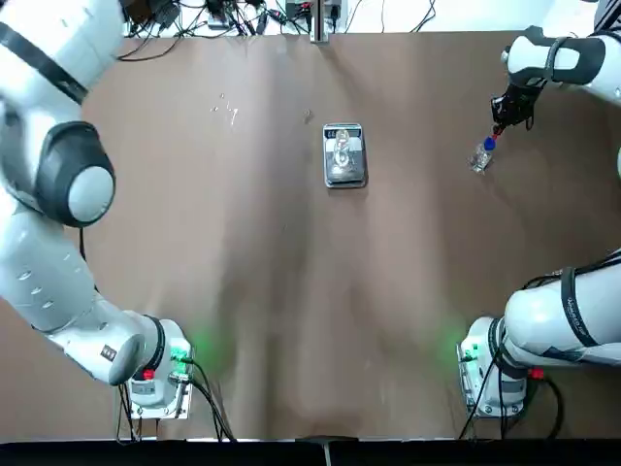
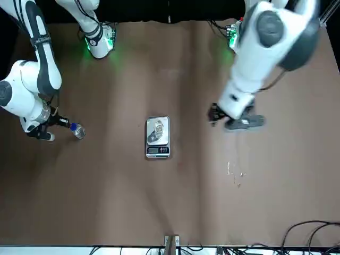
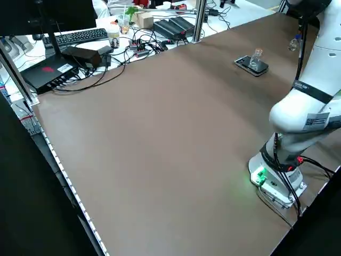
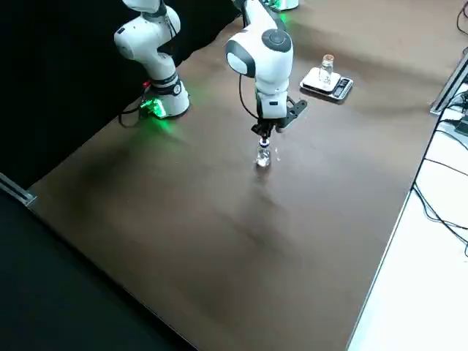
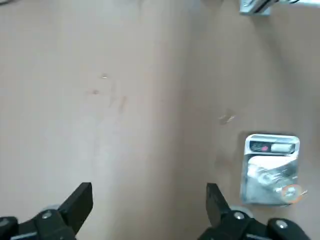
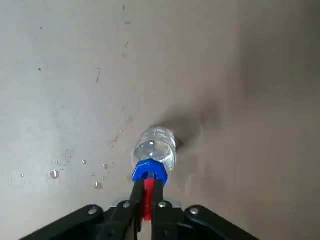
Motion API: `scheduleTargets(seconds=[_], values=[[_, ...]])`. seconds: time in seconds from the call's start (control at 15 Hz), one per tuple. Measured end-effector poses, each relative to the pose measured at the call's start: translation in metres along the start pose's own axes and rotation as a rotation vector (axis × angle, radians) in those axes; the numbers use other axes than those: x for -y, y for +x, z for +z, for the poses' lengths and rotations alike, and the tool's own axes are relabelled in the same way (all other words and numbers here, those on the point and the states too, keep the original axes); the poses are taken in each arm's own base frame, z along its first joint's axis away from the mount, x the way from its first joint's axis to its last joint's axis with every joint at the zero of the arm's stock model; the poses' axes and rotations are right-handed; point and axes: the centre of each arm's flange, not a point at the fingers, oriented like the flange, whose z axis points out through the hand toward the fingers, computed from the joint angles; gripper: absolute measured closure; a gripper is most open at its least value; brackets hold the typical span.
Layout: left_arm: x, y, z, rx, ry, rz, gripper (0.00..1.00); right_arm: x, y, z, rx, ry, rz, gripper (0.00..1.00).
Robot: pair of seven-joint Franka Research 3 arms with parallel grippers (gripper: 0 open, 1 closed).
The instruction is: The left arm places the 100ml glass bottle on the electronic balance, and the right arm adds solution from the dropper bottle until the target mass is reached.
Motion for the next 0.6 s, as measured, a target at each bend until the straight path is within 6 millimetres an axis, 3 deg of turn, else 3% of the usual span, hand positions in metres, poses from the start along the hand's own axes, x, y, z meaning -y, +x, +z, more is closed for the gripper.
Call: scheduleTargets(seconds=[0.2, 0.6], values=[[0.074, 0.014, -0.025, 0.041, 0.026, 0.063, 0.00, 0.000, -0.001, -0.005, -0.006, 0.000, 0.000, 0.90], [0.183, 0.010, -0.061, 0.147, 0.025, 0.197, 0.00, 0.002, -0.003, -0.014, -0.004, 0.001, -0.003, 0.91]])
